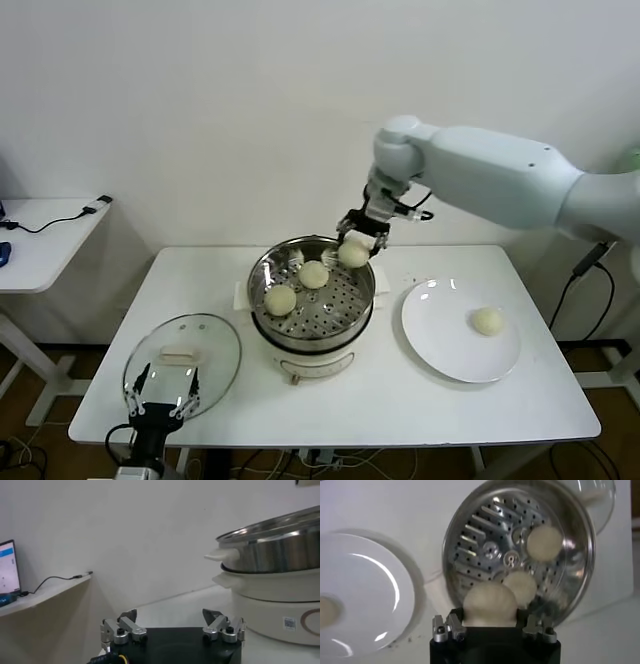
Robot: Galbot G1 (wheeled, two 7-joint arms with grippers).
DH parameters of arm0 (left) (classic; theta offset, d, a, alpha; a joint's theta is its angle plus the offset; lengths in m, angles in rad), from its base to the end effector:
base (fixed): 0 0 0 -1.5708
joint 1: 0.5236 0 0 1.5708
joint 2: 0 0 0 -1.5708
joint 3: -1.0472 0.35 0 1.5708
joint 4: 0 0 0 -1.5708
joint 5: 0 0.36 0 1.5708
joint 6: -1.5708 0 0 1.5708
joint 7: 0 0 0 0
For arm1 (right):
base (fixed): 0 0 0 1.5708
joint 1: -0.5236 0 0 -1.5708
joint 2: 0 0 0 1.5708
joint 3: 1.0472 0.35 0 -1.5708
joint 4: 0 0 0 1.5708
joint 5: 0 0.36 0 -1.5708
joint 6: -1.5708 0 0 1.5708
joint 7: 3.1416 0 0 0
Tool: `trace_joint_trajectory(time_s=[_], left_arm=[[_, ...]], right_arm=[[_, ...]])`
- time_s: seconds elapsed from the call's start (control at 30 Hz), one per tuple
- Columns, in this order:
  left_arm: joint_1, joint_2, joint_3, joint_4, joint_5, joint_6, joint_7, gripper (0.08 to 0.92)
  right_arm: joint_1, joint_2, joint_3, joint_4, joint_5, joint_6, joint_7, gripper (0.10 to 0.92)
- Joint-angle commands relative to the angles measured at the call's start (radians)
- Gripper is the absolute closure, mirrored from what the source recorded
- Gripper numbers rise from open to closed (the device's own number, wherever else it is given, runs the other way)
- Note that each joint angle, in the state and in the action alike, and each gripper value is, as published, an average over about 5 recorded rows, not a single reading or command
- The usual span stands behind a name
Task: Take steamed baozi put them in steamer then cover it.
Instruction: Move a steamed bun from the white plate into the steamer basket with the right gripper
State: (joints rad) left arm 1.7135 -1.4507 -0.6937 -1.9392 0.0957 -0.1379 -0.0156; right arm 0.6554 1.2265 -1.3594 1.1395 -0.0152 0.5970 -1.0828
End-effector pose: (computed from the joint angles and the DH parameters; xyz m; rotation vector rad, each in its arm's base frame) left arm 0.1292 0.0828 -0.3712 0.1054 -2.9571 -0.4309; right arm 0.5844 0.1240 -0.0239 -2.0745 0.3975 -2.3134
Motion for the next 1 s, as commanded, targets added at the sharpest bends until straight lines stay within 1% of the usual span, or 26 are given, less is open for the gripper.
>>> trace_joint_trajectory(time_s=[0.03, 0.7, 0.8, 0.93, 1.0], left_arm=[[0.003, 0.006, -0.003, 0.010, -0.007, -0.004, -0.001, 0.177], [-0.007, 0.006, -0.001, 0.029, -0.017, -0.001, -0.001, 0.177], [-0.007, 0.005, 0.000, 0.030, -0.017, -0.001, -0.001, 0.177], [-0.008, 0.005, 0.003, 0.032, -0.017, -0.002, -0.001, 0.177], [-0.008, 0.005, 0.004, 0.033, -0.017, -0.002, -0.001, 0.177]], right_arm=[[-0.099, 0.120, -0.010, 0.013, -0.098, 0.100, 0.027, 0.347], [-0.153, 0.133, -0.020, 0.016, -0.090, 0.112, 0.034, 0.337], [-0.150, 0.133, -0.017, 0.017, -0.090, 0.115, 0.024, 0.314], [-0.150, 0.132, -0.006, 0.015, -0.090, 0.115, 0.003, 0.231], [-0.148, 0.130, 0.001, 0.017, -0.089, 0.119, 0.000, 0.212]])
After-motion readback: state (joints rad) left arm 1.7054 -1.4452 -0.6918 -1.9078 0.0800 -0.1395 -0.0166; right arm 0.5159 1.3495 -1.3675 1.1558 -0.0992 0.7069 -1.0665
